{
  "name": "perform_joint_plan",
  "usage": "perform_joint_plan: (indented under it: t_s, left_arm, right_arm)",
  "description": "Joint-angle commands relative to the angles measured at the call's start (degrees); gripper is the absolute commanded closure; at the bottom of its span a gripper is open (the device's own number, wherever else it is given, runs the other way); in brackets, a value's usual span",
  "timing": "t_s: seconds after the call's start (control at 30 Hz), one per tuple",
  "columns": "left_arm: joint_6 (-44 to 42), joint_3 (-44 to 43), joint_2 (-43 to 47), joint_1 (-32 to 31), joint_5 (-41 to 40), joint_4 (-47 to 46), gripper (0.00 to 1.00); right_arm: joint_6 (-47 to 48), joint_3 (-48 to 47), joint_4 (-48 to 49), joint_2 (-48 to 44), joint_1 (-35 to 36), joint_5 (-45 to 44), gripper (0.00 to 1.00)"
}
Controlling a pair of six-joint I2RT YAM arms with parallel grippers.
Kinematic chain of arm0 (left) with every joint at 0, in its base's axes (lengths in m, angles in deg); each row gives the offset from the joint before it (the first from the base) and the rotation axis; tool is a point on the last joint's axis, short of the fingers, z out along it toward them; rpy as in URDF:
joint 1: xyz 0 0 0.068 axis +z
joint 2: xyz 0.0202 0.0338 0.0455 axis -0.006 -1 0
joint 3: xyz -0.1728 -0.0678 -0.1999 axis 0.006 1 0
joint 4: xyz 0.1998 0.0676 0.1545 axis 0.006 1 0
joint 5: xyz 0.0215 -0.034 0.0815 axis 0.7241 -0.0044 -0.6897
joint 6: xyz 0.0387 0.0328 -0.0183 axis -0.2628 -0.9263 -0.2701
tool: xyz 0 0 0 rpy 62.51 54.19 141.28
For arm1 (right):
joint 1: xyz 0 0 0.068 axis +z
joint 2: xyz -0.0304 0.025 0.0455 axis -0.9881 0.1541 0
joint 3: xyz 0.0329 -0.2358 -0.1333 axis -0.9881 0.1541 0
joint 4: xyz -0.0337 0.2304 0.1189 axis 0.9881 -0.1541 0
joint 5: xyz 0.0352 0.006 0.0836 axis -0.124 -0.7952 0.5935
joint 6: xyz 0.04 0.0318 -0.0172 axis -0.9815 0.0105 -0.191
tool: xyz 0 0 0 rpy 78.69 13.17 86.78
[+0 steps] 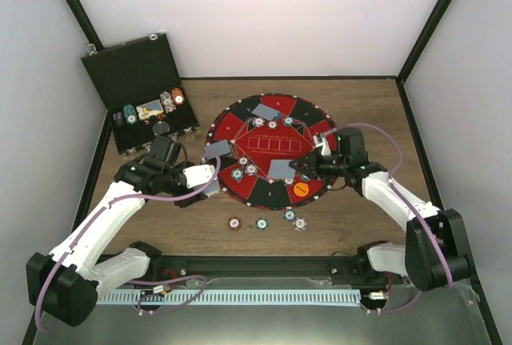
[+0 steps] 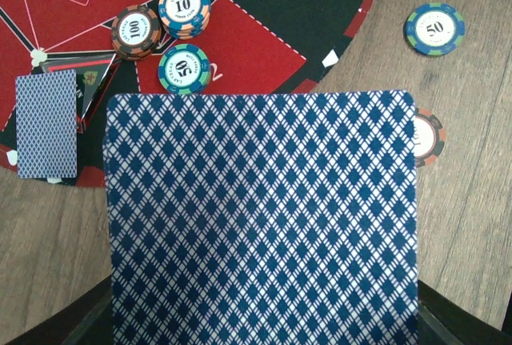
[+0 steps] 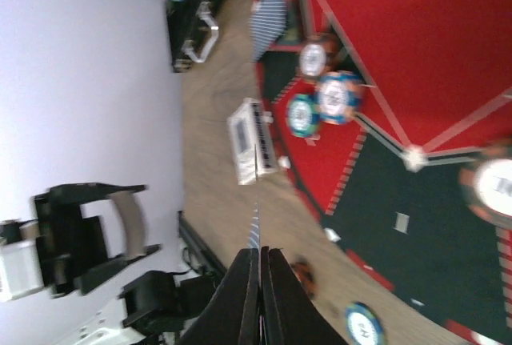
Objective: Distribute texas hold em gaming equipment
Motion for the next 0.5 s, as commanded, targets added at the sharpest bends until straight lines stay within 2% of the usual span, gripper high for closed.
perform_joint_plan:
  t_s: [0.0, 0.37, 0.47]
  left_arm:
    - [-0.86, -0.17, 0.49, 0.11, 0.42, -0.4, 0.84]
    - [-0.88, -0.73, 0.2, 0.11, 0.46, 0.4, 0.84]
    - [-0.97, -0.69, 0.16, 0.11, 0.53, 0.4, 0.84]
  right_arm:
    - [6.05, 2.96, -8.81, -2.34, -2.62, -3.18, 0.99]
    - [8.04, 8.57, -9.83, 1.07, -2.97, -8.71, 0.99]
    - [8.34, 8.83, -10.3, 2.37, -3.02, -10.24, 0.95]
